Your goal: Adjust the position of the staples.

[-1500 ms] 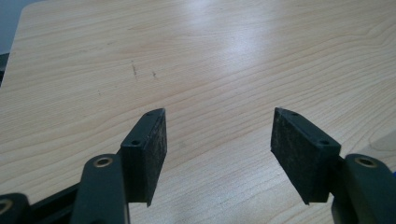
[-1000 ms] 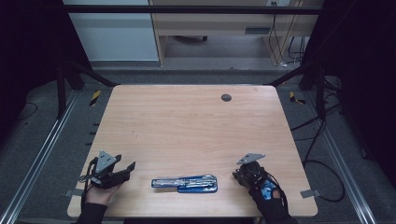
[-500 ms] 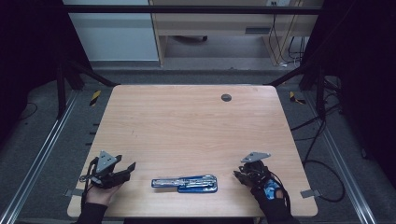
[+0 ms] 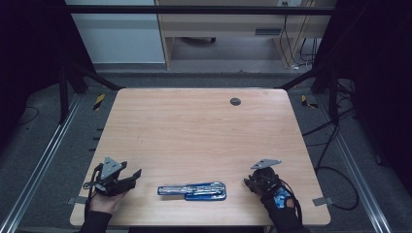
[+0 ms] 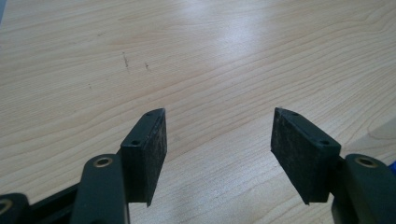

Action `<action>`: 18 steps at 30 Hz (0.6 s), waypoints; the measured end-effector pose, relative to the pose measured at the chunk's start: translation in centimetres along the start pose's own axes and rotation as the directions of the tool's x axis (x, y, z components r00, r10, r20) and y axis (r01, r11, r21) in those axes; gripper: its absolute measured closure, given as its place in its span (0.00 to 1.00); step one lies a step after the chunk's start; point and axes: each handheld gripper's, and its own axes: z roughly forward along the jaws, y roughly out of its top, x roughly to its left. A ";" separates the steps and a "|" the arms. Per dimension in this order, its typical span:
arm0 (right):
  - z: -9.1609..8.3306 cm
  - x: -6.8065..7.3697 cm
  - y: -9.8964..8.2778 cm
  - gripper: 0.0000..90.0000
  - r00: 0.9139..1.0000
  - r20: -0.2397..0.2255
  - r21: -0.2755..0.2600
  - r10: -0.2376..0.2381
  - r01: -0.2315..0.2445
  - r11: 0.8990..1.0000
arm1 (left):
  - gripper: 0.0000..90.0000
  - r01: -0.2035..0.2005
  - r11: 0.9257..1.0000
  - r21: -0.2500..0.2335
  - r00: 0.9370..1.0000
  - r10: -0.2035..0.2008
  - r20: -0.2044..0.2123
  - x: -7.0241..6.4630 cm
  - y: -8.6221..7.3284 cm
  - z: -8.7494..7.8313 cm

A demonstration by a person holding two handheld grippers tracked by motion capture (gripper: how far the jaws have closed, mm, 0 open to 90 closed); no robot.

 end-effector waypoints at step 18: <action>0.6 0.1 0.2 0.86 1.000 -0.003 0.034 -0.026 0.026 0.999 | 0.40 0.001 1.000 0.011 1.000 -0.001 0.006 0.0 0.0 0.2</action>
